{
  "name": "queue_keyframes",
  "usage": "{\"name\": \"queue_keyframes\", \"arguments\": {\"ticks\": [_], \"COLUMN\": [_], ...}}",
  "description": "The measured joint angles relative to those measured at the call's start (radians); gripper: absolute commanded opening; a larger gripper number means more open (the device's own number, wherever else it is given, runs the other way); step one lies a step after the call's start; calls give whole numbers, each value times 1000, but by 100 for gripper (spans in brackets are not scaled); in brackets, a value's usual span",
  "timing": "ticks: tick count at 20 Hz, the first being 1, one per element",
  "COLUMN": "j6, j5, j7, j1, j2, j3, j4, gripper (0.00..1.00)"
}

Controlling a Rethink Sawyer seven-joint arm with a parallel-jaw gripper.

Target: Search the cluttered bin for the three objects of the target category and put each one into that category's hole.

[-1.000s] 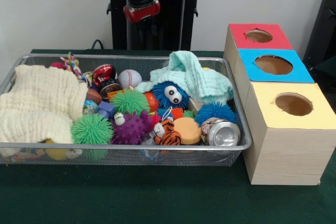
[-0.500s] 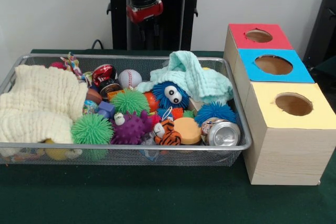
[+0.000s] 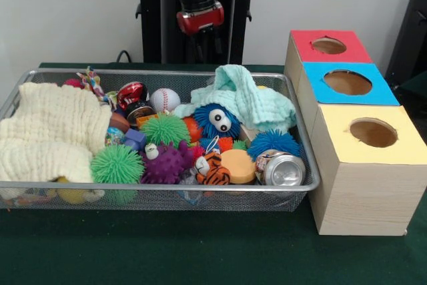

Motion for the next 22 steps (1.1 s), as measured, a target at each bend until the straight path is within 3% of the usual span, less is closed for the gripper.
{"name": "queue_keyframes", "arguments": {"ticks": [7,12,22], "j6": [-363,-408,-408], "j5": [75,97,98], "j7": [0,0,0], "j1": [32,66,105], "j2": [63,78,113], "j3": [-36,-62,-101], "j4": [-19,-35,-70], "gripper": [100,100,100]}}
